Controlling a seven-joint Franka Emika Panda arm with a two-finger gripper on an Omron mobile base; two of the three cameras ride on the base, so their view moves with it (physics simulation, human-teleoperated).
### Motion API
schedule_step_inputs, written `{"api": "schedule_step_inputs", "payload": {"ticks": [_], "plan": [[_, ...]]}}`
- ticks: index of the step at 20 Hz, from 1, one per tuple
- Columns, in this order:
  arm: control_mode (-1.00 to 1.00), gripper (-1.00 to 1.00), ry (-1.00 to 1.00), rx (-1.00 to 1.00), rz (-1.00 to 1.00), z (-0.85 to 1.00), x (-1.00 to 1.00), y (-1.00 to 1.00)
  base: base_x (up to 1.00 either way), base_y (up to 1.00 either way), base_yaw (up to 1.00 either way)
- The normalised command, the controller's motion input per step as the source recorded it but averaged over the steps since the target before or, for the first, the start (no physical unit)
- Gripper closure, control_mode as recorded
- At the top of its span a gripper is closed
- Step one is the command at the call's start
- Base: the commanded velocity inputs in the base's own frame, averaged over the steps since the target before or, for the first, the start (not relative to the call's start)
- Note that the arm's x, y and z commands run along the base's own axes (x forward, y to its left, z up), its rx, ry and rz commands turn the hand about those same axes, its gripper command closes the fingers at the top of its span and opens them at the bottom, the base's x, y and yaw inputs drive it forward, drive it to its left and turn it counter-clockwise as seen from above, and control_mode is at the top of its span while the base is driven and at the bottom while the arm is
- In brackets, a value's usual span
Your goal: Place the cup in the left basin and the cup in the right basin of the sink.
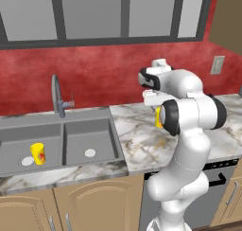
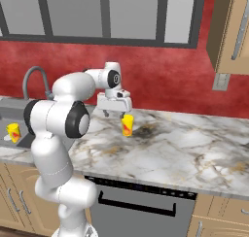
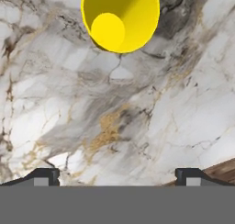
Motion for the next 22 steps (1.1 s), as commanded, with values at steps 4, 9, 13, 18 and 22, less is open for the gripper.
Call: {"api": "schedule_step_inputs", "payload": {"ticks": [4,9,13,18,22], "plan": [[-1.00,-1.00,0.00,0.01,0.00,-0.15,0.15,0.00,0.00,0.00,0.00],[-1.00,-1.00,0.00,0.05,0.00,-0.13,0.16,0.00,0.00,0.00,0.00],[-1.00,-1.00,0.00,0.06,0.00,-0.15,0.12,0.00,0.00,0.00,0.00],[-1.00,-1.00,0.00,0.05,0.00,-0.14,0.09,0.00,0.00,0.00,0.00],[-1.00,-1.00,0.00,0.03,0.00,-0.16,0.08,0.00,0.00,0.00,0.00]]}}
